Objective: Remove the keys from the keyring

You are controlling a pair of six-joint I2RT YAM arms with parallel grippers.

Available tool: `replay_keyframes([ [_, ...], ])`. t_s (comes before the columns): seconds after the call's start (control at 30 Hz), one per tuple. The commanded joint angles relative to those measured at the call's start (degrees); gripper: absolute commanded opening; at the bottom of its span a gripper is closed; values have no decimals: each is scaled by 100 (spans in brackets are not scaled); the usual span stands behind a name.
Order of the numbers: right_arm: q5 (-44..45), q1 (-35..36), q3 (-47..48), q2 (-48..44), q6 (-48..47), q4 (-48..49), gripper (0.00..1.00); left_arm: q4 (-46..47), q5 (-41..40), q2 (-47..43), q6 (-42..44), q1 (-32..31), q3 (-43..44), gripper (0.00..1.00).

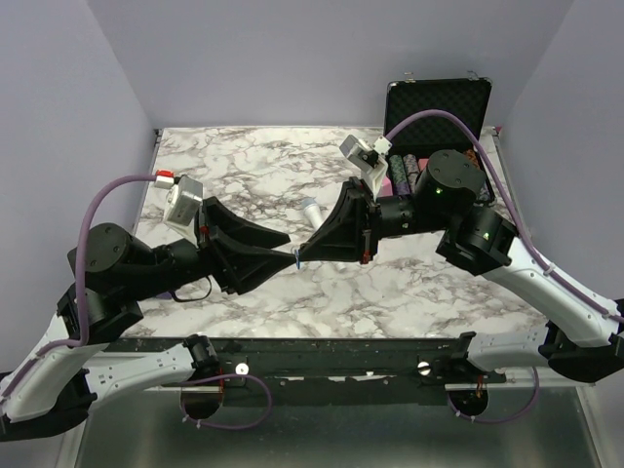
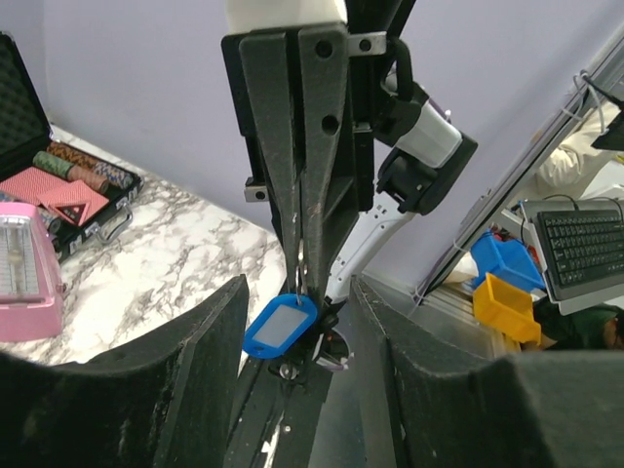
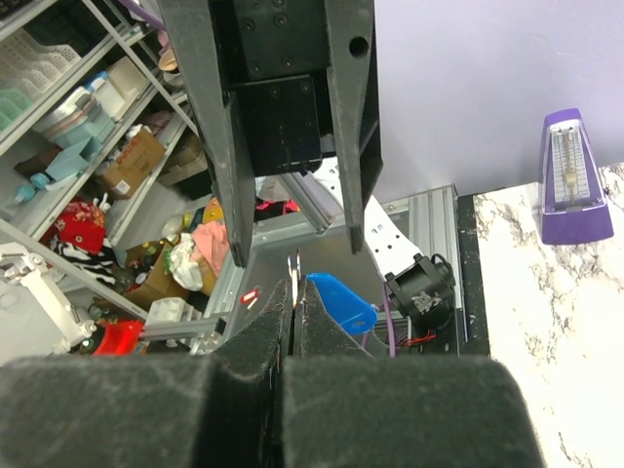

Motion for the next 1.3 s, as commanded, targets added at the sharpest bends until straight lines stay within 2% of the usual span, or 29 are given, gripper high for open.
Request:
replay_keyframes([
  [0.0,-210,26,-33,-75,10,82,1,51,44,-14,23,-28,185,53],
  [0.43,-280,26,-33,-75,1,99,1,210,79,214,23,-28,211,42],
  [0.63,-306,26,-33,-76,-8,117,1,-27,131,364,129,-28,422,29],
  [0.73,-350,17,-15,-75,1,99,1,-177,237,425,199,-28,493,17],
  [0.83,-385,17,-68,-84,1,108,1,-247,342,452,217,-28,484,13],
  [0.97,-368,25,-103,-102,27,161,1,-388,483,522,208,-28,528,15],
  [1.0,-350,26,-86,-111,27,169,1,-397,474,522,190,-28,502,20],
  [1.1,-341,26,-103,-119,10,161,1,-336,387,452,103,-28,449,45],
  [1.13,-341,17,-120,-128,10,161,1,-292,334,417,76,-28,431,50],
  [1.17,-341,25,-138,-128,10,161,1,-230,290,382,41,-28,396,53],
  [1.27,-341,17,-173,-172,36,231,1,-37,193,259,-38,-28,291,54],
])
